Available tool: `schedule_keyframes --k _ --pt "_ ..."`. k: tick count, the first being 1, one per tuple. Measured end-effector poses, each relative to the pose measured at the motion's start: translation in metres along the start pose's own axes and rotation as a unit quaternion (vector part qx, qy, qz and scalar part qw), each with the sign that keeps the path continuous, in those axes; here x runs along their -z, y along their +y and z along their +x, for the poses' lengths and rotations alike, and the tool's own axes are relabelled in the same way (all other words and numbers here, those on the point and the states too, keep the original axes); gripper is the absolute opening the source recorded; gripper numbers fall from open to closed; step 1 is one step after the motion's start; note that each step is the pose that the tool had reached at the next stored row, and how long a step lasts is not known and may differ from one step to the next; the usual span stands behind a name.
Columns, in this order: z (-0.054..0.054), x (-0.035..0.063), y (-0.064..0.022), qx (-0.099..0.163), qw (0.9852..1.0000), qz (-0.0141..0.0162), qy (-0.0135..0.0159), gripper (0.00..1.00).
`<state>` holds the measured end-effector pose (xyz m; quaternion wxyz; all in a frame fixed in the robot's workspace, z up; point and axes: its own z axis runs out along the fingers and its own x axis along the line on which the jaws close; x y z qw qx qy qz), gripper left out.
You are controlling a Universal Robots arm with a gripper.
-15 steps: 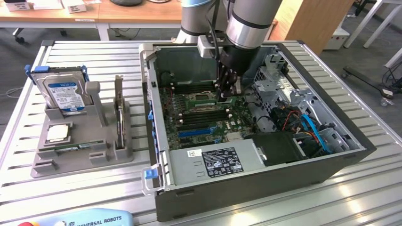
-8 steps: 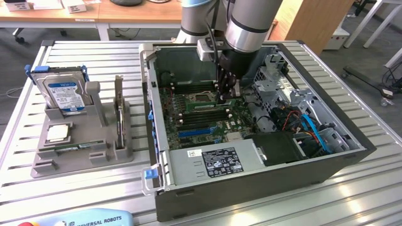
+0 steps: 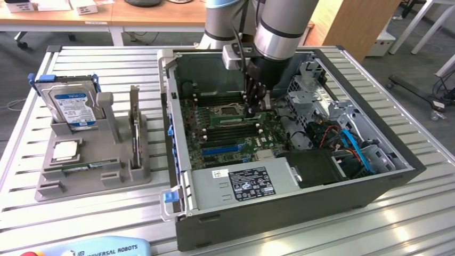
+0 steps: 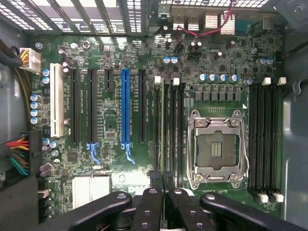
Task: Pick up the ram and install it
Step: 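Insert the ram into the slot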
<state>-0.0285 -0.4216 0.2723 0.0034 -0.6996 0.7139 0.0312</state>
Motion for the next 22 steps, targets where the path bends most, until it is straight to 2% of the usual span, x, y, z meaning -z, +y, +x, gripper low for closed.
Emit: schedule_keyframes --k 11,22 --pt "0.000 -0.0123 0.0002 0.000 1.0000 0.0000 0.0000 0.12" --pt "-0.002 -0.0138 0.0003 0.000 1.0000 0.0000 0.0000 0.12"
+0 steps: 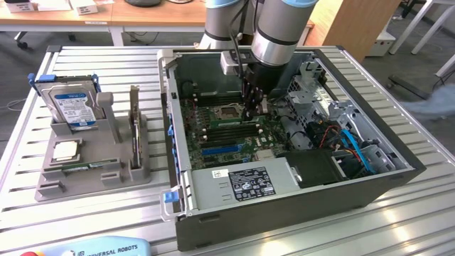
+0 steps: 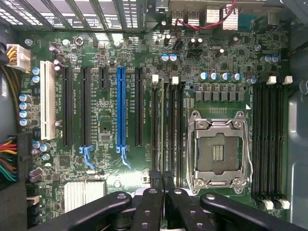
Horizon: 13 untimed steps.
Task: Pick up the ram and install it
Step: 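Insert the ram into the slot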
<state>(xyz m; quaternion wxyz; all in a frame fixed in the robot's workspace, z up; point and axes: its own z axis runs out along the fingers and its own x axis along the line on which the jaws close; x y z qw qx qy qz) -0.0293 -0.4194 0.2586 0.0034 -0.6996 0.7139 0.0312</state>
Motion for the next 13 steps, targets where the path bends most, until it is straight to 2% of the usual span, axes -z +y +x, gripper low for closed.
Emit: schedule_keyframes --k 9,13 --pt "0.001 -0.0108 -0.0004 0.000 1.0000 0.0000 0.0000 0.12" --pt "0.001 -0.0113 -0.0005 0.000 1.0000 0.0000 0.0000 0.12"
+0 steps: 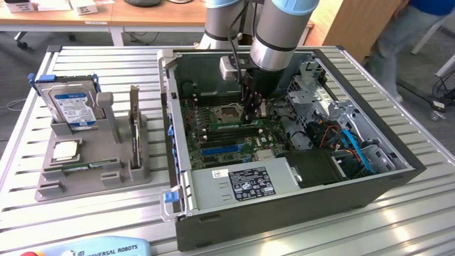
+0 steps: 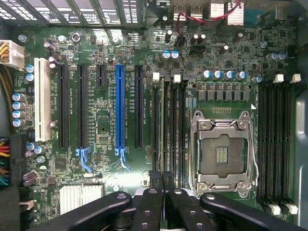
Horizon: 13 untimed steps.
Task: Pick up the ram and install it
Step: 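Insert the ram into the slot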
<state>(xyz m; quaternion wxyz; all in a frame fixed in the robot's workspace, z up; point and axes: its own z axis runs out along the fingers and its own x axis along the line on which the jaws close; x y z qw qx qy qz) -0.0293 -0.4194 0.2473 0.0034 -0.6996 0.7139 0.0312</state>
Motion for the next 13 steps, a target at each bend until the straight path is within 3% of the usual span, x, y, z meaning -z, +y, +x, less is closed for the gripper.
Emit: schedule_keyframes --k 13 --pt "0.0015 -0.0008 0.0016 0.000 1.0000 0.0000 0.0000 0.12"
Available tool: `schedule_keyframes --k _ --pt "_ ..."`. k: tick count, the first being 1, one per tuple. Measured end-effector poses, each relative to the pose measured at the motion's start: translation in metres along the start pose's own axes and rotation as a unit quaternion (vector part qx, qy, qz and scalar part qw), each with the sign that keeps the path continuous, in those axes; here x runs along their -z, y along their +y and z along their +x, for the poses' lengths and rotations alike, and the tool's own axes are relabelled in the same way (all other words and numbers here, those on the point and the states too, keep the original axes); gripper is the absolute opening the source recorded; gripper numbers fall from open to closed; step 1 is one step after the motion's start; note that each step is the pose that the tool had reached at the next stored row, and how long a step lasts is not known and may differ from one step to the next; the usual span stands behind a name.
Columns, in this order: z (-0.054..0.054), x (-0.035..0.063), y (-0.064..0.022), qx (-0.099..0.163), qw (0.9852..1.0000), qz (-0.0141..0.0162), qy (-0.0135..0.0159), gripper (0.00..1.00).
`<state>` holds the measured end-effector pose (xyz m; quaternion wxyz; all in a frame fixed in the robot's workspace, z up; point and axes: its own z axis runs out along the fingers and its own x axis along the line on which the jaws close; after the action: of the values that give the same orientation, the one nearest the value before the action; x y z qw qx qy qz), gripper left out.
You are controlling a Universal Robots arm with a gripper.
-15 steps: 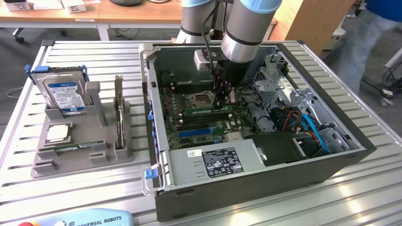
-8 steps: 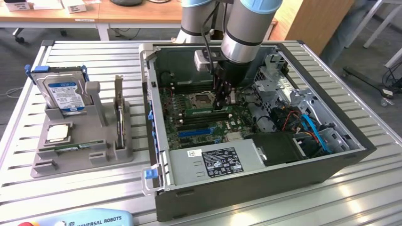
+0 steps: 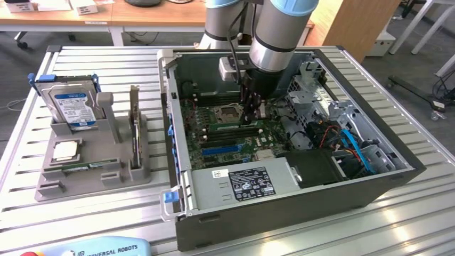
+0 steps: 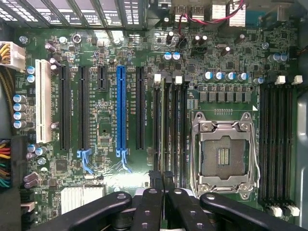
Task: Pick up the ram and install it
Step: 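Insert the ram into the slot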
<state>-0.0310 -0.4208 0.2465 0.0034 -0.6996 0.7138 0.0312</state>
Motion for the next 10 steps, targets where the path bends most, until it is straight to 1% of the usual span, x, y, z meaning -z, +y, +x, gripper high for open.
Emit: schedule_keyframes --k 7,10 --pt "0.0002 -0.0053 -0.0002 0.000 1.0000 0.0000 -0.0001 0.12" --pt "0.0003 -0.0058 -0.0002 0.000 1.0000 0.0000 0.0001 0.12"
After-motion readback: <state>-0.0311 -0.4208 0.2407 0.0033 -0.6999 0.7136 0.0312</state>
